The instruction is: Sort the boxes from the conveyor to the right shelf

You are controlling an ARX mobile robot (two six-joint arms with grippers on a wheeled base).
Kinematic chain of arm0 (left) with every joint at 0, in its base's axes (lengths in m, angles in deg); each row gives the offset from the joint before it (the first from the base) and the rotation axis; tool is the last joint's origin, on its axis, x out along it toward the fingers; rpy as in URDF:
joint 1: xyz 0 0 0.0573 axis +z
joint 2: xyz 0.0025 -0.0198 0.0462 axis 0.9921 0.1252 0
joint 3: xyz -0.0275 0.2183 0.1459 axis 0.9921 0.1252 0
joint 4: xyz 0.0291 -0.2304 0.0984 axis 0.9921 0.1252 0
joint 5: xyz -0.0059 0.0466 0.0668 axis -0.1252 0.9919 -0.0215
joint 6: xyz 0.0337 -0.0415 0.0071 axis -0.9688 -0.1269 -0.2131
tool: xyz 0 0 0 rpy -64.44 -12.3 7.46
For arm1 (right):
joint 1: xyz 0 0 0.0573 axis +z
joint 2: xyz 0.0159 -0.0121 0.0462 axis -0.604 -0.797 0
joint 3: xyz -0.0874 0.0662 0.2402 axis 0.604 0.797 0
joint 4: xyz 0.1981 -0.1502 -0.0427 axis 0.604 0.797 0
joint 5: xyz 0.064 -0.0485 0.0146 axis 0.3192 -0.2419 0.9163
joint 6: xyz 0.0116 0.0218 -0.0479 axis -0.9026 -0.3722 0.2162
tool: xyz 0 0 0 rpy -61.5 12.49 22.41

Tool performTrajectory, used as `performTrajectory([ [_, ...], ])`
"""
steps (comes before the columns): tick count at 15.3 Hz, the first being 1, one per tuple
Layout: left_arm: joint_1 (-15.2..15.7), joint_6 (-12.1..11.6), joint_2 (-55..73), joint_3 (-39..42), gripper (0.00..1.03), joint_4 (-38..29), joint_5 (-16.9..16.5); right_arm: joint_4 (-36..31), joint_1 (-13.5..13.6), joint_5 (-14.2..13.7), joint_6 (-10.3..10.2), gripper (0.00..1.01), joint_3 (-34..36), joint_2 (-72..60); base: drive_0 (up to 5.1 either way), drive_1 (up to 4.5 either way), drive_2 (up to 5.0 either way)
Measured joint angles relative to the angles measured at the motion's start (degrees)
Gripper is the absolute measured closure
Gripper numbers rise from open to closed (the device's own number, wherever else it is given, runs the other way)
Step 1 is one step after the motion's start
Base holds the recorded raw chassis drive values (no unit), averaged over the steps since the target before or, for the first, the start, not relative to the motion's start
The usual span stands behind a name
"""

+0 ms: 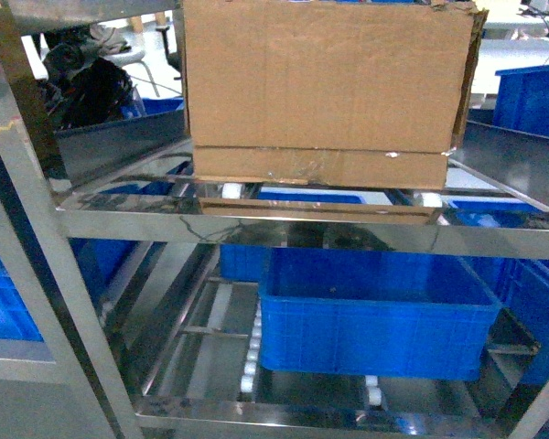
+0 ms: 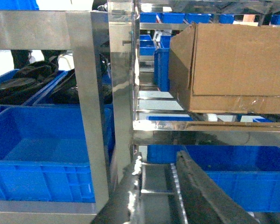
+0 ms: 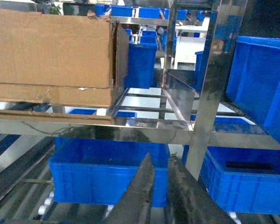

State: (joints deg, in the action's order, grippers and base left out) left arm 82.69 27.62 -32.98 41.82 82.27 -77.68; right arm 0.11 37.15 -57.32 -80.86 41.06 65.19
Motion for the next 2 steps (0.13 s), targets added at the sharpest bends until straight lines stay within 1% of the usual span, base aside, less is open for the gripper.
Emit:
performTrajectory([
  [1,0.0,0.0,0.0,0.0,0.72,0.0,0.0,0.0,0.0,0.0,0.0,0.84,0.0,0.0,0.0,0.00,0.0],
  [2,0.0,0.0,0.0,0.0,0.57,0.0,0.0,0.0,0.0,0.0,0.0,0.69,0.0,0.0,0.0,0.00,0.0],
])
